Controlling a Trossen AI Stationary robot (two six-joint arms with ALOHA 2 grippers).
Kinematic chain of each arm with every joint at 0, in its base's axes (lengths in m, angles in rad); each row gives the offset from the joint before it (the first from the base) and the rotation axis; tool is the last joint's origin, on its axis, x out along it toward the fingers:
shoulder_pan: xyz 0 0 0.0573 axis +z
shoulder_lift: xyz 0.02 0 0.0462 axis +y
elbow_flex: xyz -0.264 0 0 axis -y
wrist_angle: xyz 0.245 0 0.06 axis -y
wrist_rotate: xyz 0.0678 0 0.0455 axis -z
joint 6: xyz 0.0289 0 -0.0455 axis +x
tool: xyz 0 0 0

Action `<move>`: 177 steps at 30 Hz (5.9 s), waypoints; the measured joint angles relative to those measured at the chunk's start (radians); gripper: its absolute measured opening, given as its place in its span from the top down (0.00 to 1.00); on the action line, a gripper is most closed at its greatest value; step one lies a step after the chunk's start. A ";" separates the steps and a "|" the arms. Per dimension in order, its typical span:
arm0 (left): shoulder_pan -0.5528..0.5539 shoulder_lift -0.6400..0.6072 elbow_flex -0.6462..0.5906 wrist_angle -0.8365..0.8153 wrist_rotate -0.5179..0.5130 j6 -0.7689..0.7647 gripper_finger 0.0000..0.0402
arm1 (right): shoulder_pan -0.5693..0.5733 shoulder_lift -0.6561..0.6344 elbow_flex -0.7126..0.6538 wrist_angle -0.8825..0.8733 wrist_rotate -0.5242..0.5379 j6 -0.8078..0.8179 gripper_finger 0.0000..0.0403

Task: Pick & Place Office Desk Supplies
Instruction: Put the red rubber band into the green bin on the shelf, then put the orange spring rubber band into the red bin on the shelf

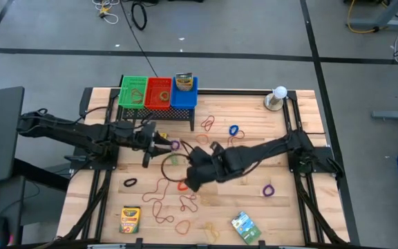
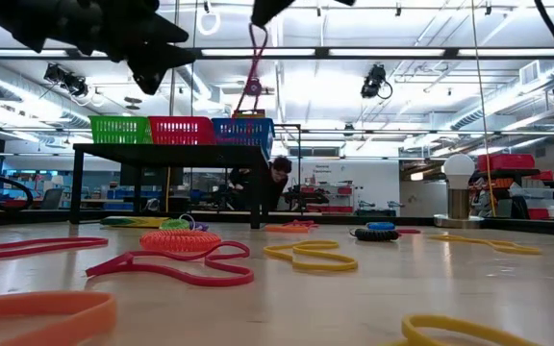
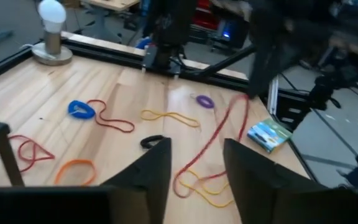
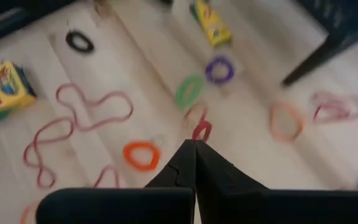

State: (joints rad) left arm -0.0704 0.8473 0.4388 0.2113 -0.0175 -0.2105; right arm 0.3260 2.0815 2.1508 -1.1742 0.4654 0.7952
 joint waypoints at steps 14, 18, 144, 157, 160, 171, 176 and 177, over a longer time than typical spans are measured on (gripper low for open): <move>-0.002 0.194 0.117 0.060 -0.022 0.075 0.47 | -0.069 0.000 0.045 0.188 -0.010 -0.296 1.00; -0.001 0.186 0.120 0.056 -0.034 0.102 0.56 | -0.068 0.000 0.045 0.193 -0.012 -0.296 1.00; 0.907 0.163 0.765 -1.155 -0.525 0.297 0.64 | -0.309 -0.129 0.034 -0.043 -0.162 -0.723 1.00; 0.900 0.197 0.756 -1.185 -0.603 0.305 0.51 | -0.319 -0.174 0.034 -0.036 -0.167 -0.664 1.00; 0.901 0.211 0.756 -1.197 -0.501 0.272 0.48 | -0.319 -0.183 0.034 -0.035 -0.172 -0.625 1.00; 1.060 0.230 0.756 -1.187 -0.083 0.090 0.37 | -0.319 -0.206 0.034 -0.049 -0.193 -0.442 1.00; 1.163 0.218 0.755 -1.161 0.131 0.072 0.40 | -0.319 -0.207 0.034 -0.029 -0.193 -0.414 1.00; 1.173 0.211 0.755 -1.160 0.171 0.084 0.42 | -0.319 -0.209 0.034 -0.030 -0.186 -0.415 1.00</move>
State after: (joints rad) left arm 1.1029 1.0586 1.1942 -0.9489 0.1538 -0.1268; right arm 0.0071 1.8728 2.1853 -1.2042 0.2794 0.3801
